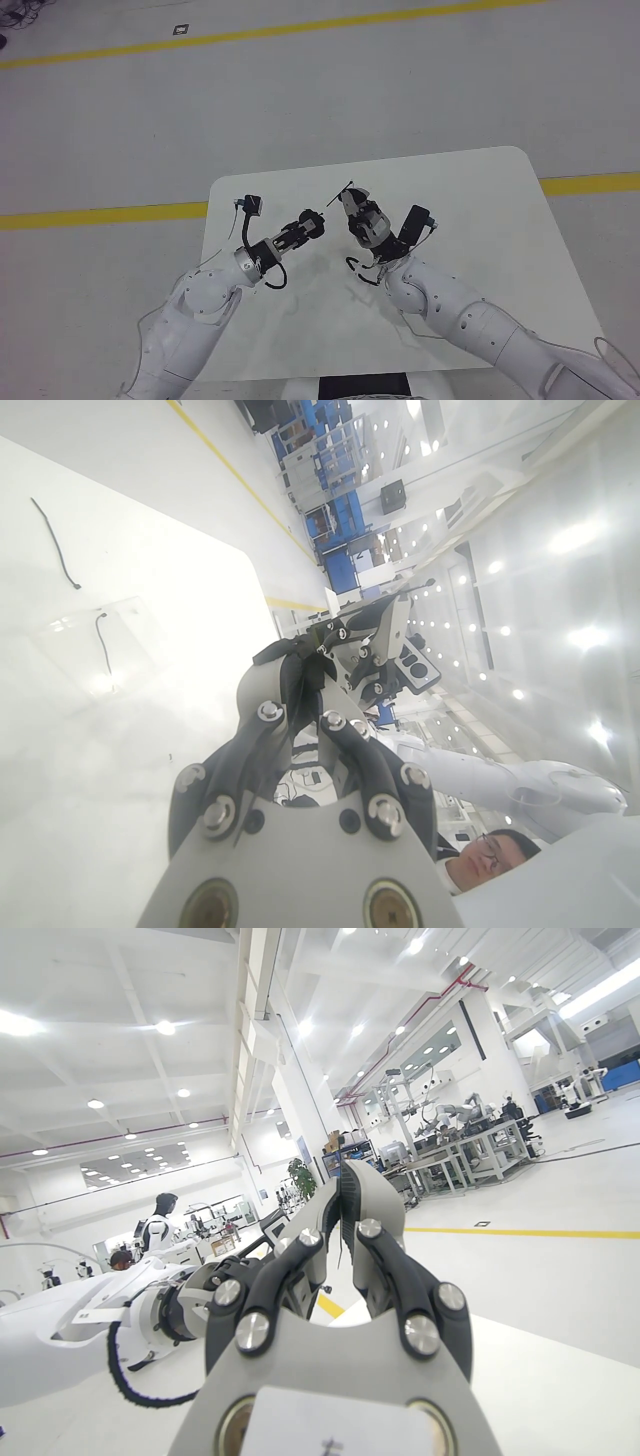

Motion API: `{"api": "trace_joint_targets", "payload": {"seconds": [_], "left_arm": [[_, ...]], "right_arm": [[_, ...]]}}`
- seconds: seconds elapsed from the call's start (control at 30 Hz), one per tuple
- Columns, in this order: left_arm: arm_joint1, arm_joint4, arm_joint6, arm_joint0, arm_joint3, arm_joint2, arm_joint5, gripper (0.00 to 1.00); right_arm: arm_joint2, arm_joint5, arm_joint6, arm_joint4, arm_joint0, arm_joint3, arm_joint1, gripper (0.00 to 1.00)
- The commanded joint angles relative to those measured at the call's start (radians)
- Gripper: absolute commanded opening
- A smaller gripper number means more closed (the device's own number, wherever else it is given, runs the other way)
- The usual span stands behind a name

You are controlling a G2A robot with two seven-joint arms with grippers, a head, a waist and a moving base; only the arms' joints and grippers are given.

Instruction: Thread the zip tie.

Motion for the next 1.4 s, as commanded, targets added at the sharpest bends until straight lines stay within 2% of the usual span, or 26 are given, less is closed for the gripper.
{"api": "trace_joint_targets", "payload": {"seconds": [0.0,1.3,1.37], "left_arm": [[0.000,0.000,0.000,0.000,0.000,0.000,0.000,0.00],[0.000,0.000,0.000,0.000,0.000,0.000,0.000,0.00],[0.000,0.000,0.000,0.000,0.000,0.000,0.000,0.00]], "right_arm": [[0.000,0.000,0.000,0.000,0.000,0.000,0.000,0.00],[0.000,0.000,0.000,0.000,0.000,0.000,0.000,0.00],[0.015,0.016,-0.003,-0.019,-0.016,-0.025,0.000,0.00]]}}
